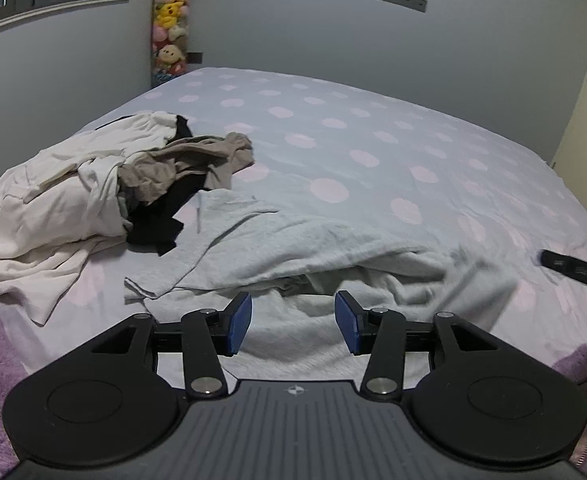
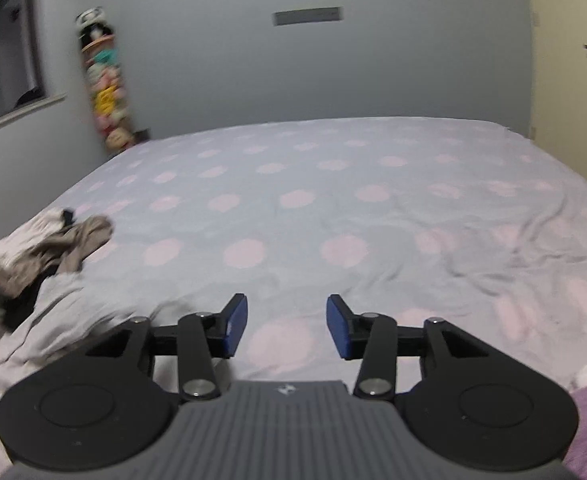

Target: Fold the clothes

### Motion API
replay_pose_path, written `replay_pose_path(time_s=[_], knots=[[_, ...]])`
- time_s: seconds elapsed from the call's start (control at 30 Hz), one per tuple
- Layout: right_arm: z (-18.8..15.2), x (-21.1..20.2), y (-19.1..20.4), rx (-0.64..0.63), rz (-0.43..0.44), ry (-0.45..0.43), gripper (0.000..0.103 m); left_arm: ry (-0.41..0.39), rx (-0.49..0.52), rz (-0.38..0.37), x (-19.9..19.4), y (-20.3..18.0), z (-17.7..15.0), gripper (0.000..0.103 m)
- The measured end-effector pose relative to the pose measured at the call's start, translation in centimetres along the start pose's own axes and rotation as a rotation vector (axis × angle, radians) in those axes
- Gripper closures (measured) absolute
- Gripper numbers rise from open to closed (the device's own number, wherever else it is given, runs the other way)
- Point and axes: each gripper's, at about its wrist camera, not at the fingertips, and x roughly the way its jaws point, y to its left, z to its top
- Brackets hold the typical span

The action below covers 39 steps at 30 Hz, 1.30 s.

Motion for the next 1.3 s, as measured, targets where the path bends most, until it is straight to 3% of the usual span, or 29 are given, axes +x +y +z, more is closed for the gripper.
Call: replay_pose_path(time_s=[0.1, 0.23, 0.43, 0.5, 0.6, 0.73, 0.77, 0.8, 0.87, 1.03, 1.2, 1.23, 1.3], knots=[[0.3, 0.2, -1.4, 0.056, 0.007, 0.018, 0.055, 0.018, -0.011, 0.022, 1.3, 0.8, 0.3, 0.058], [0.1, 0.6, -0.2, 0.074, 0.077, 0.045, 0.054, 0.041, -0.026, 0.05, 2.8, 2.1, 0.2, 0.052], [-1.0, 2.5, 5.9, -0.014, 0.232, 0.124, 0.049, 0.081, -0.037, 0.091, 5.1, 4.4, 0.1, 0.051], [-1.4, 3.4, 7.8, -0.045, 0.266, 0.146, 0.042, 0.093, -0.037, 0.093, 6.0, 5.1, 0.2, 0.051], [-1.7, 5.0, 10.2, -0.112, 0.278, 0.154, 0.036, 0.106, -0.027, 0.101, 7.5, 6.0, 0.5, 0.051], [-1.9, 7.4, 11.2, -0.149, 0.236, 0.176, 0.036, 0.118, 0.004, 0.084, 9.5, 5.9, 1.1, 0.051], [-2.1, 7.8, 10.9, -0.137, 0.232, 0.186, 0.04, 0.122, 0.018, 0.072, 10.1, 5.7, 1.2, 0.051], [-2.2, 8.3, 10.7, -0.125, 0.228, 0.196, 0.054, 0.127, 0.037, 0.053, 10.7, 5.3, 1.3, 0.051], [-2.5, 8.7, 9.9, -0.109, 0.217, 0.216, 0.071, 0.137, 0.085, 0.01, 11.8, 4.1, 1.4, 0.051], [-3.0, 8.4, 7.4, -0.047, 0.217, 0.232, 0.078, 0.141, 0.21, -0.058, 13.9, 0.5, 1.1, 0.051], [-2.8, 7.4, 5.3, -0.01, 0.203, 0.237, 0.076, 0.108, 0.216, -0.02, 14.2, -0.8, 2.0, 0.051], [-2.8, 7.2, 4.8, -0.003, 0.198, 0.234, 0.076, 0.101, 0.217, -0.012, 14.2, -1.1, 2.2, 0.054], [-2.7, 6.8, 4.1, 0.012, 0.198, 0.232, 0.08, 0.088, 0.22, 0.003, 14.3, -1.6, 2.5, 0.073]])
